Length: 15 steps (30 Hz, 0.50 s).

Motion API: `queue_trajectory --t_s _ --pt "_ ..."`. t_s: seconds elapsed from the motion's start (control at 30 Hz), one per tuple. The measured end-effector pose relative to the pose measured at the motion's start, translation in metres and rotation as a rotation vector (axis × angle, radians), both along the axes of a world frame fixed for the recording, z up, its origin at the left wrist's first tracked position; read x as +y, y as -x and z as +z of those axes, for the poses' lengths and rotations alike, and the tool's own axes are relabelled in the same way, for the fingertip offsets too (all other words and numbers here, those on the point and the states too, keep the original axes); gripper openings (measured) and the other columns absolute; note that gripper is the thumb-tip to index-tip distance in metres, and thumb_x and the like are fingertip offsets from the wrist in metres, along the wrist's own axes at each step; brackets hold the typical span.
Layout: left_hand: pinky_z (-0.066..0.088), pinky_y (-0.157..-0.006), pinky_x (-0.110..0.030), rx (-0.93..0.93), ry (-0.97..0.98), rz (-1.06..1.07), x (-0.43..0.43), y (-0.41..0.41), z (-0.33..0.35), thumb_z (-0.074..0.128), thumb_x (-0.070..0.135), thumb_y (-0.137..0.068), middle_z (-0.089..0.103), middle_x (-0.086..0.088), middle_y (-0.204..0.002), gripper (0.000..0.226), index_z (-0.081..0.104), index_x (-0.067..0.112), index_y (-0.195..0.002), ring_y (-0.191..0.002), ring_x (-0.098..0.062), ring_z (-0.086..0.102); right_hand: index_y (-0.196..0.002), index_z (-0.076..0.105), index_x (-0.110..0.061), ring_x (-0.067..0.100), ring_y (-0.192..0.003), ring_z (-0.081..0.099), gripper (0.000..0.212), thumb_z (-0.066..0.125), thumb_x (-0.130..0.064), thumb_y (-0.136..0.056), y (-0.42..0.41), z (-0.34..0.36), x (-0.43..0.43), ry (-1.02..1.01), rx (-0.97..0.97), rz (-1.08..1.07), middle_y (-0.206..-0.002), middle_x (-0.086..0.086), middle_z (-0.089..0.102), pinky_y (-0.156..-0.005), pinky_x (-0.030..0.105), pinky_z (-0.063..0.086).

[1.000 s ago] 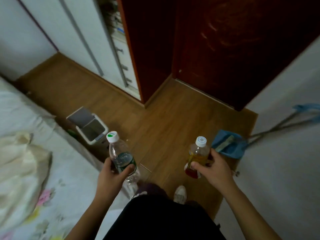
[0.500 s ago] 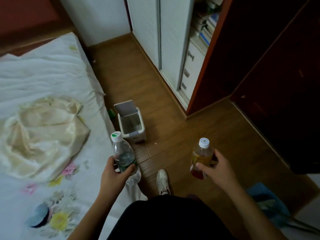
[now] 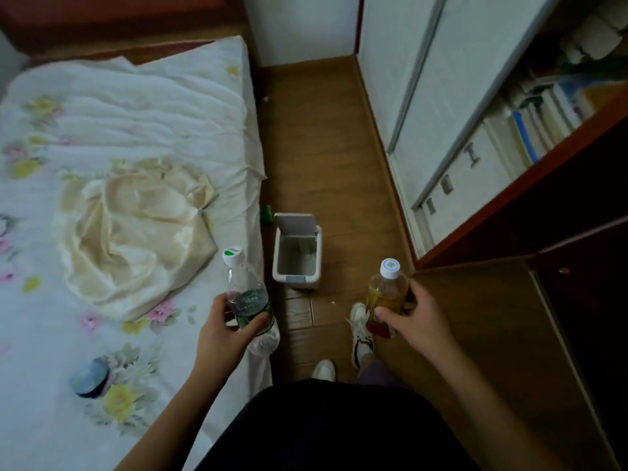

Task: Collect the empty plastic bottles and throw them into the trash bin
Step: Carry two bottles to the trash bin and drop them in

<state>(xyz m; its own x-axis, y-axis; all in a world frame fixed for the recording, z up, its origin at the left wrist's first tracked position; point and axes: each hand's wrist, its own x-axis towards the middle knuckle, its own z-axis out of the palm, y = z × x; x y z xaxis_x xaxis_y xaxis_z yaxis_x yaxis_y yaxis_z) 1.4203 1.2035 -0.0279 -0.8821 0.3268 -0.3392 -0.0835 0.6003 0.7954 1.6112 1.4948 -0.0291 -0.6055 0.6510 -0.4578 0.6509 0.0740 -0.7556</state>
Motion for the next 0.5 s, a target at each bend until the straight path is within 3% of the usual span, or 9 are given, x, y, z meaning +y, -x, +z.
queue_trajectory --t_s 0.17,0.3,0.5 --pt "0.058 -0.076 -0.029 0.011 0.071 0.191 0.009 0.018 0.003 0.086 0.045 -0.070 0.071 0.014 -0.108 0.053 0.056 0.034 -0.113 -0.097 -0.005 0.070 -0.115 0.058 -0.037 -0.006 -0.100 0.058 0.061 0.088 -0.047 -0.062 0.081 -0.010 0.042 0.028 0.014 0.219 -0.110 -0.021 0.062 -0.087 0.027 0.050" --pt "0.053 -0.068 -0.019 0.038 0.131 0.242 0.023 0.035 0.002 0.085 0.047 -0.071 0.070 0.015 -0.110 0.053 0.056 0.037 -0.114 -0.092 -0.008 0.072 -0.128 0.056 -0.036 0.006 -0.109 0.058 0.071 0.085 -0.052 -0.065 0.155 -0.019 0.069 0.066 -0.011 0.443 -0.122 -0.016 0.061 -0.082 0.025 0.047" --pt "0.055 -0.077 -0.024 0.023 0.143 0.293 0.032 0.061 -0.013 0.080 0.052 -0.068 0.067 0.015 -0.116 0.062 0.055 0.034 -0.122 -0.102 0.006 0.063 -0.130 0.047 -0.046 0.006 -0.114 0.055 0.079 0.080 -0.062 -0.060 0.238 -0.041 0.072 0.094 -0.060 0.634 -0.125 -0.022 0.057 -0.089 0.032 0.046"
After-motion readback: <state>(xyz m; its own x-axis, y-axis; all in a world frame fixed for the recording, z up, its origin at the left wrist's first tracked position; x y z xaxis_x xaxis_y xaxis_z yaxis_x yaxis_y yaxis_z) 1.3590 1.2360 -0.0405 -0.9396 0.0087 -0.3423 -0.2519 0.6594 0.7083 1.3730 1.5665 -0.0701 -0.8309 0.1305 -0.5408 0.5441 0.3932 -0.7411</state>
